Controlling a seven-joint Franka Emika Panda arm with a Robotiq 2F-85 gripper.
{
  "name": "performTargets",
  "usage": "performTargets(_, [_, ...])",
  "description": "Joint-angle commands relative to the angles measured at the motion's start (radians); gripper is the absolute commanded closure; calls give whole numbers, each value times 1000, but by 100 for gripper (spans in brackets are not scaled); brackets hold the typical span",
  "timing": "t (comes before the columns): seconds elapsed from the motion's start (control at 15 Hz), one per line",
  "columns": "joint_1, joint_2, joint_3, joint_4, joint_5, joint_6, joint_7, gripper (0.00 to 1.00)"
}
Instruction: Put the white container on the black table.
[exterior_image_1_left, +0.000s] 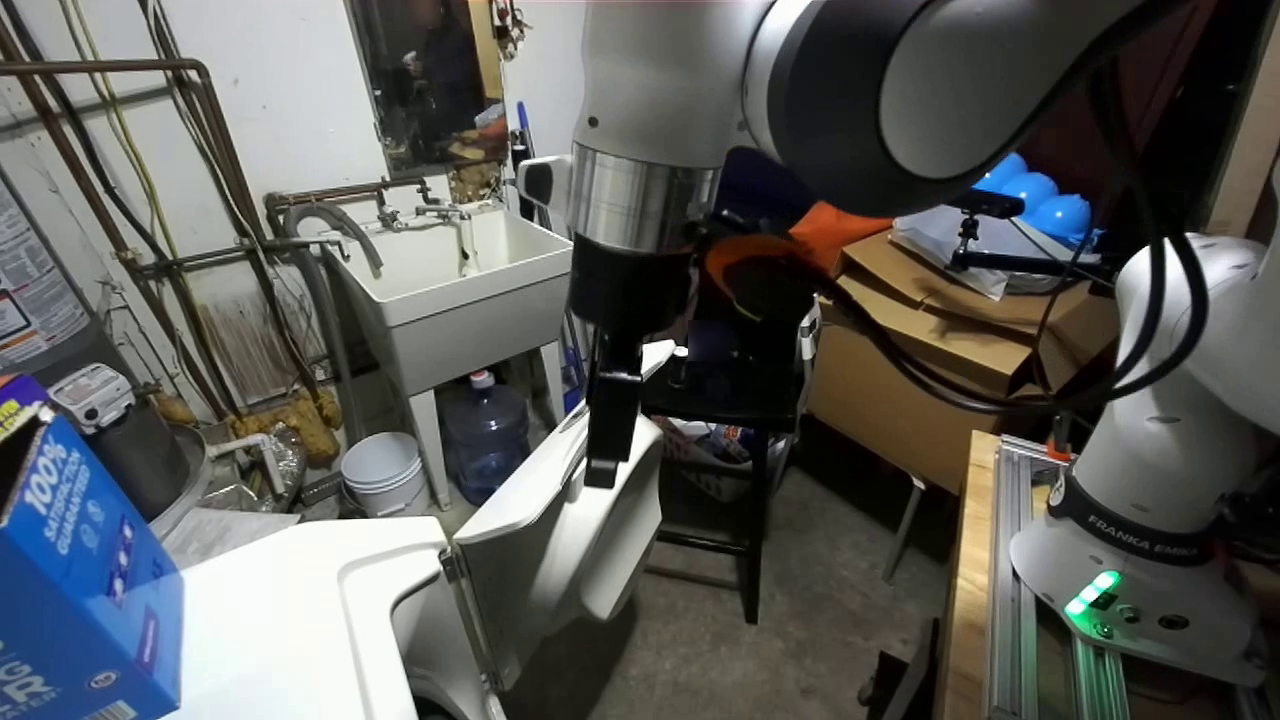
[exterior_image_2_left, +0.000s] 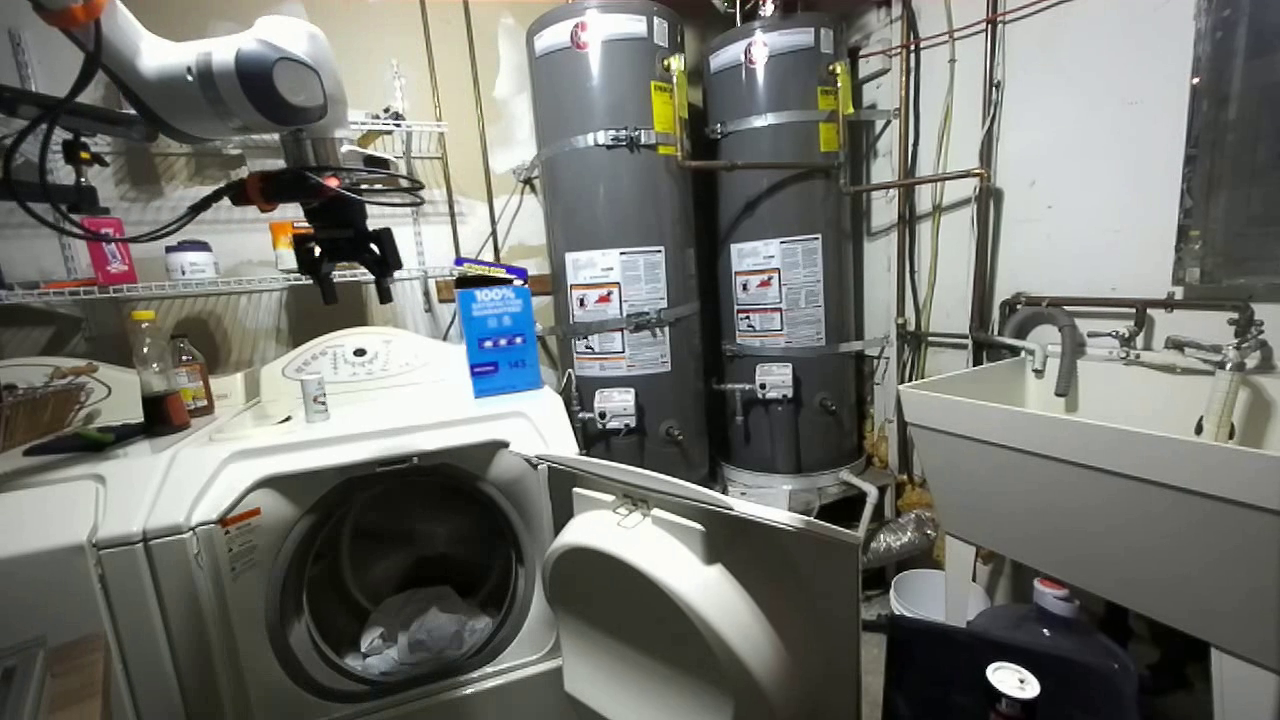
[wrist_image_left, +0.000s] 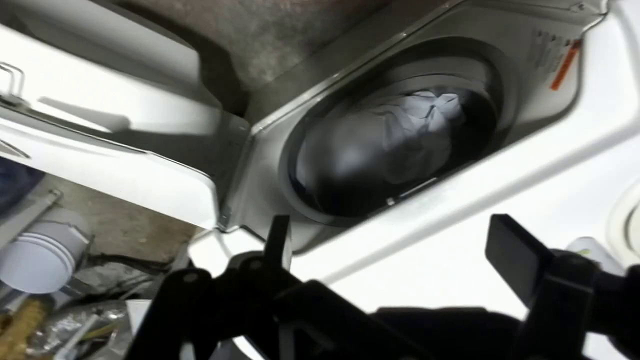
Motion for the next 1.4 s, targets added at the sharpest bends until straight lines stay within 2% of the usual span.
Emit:
performTargets(0.0, [14, 18, 16, 26, 8, -2, -10, 0])
performTargets(0.4, [16, 49, 12, 55, 13, -3, -46, 0])
performTargets(0.53, [27, 104, 28, 83, -69, 81, -123, 0])
performTargets(0.73, [35, 273, 44, 212, -185, 185, -177, 0])
performTargets(0.93, [65, 425, 48, 366, -269, 239, -254, 0])
performTargets(1.33, [158, 700, 104, 684, -264, 241, -486, 0])
